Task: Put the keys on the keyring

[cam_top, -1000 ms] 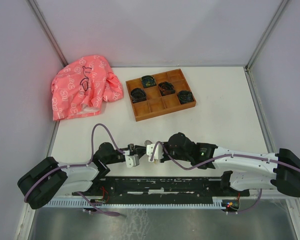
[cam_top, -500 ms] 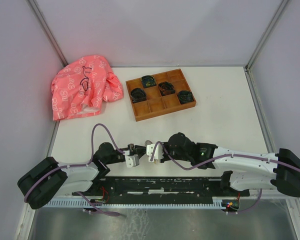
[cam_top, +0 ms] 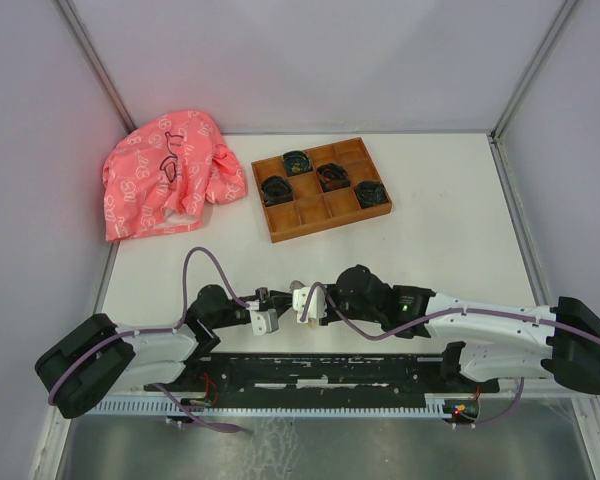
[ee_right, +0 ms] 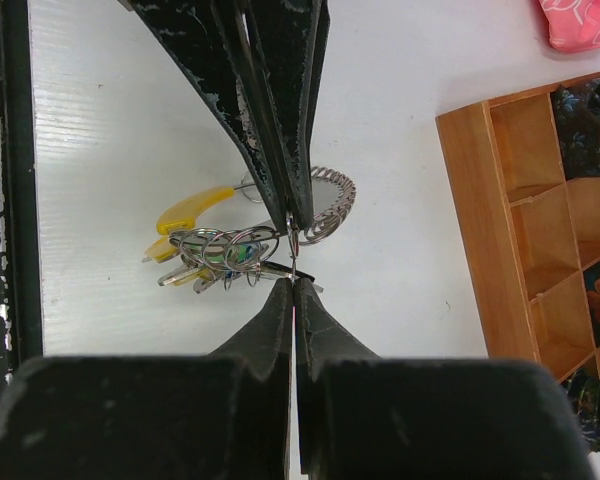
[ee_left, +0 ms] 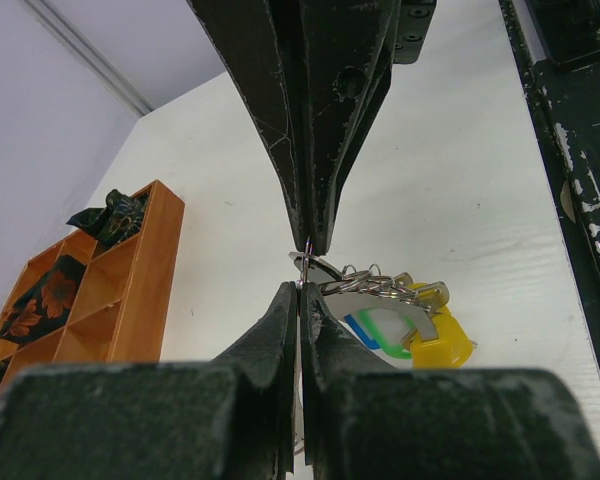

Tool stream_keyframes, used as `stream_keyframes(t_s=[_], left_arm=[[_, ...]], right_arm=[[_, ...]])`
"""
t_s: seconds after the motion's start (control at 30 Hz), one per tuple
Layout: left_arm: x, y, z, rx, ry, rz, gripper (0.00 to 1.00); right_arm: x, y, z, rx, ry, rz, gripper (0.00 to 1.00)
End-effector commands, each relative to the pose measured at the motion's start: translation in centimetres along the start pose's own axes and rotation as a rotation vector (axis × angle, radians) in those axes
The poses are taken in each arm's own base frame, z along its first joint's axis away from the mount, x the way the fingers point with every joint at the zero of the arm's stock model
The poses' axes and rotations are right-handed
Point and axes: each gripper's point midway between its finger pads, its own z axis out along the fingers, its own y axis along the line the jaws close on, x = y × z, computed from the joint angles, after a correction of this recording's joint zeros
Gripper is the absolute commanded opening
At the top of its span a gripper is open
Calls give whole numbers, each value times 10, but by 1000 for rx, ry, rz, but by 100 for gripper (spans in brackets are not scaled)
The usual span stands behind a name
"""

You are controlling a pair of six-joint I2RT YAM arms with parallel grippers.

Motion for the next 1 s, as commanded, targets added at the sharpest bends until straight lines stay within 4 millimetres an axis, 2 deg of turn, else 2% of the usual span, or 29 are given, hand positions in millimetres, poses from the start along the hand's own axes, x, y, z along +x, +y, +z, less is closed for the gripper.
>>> stream_keyframes(t_s=[0.0,0.67,0.97], left_arm=[[-21,11,5,-25,-78,23,3],[-23,10,6,-17,-89,10,3],[-17,13,8,-26,-55,-30,3]], right_arm=[[-33,-14,-1,34,-94,11,1],[-53,-19,-1,53,-194,47,1],[-48,-20,-5,58,-170,22,1]])
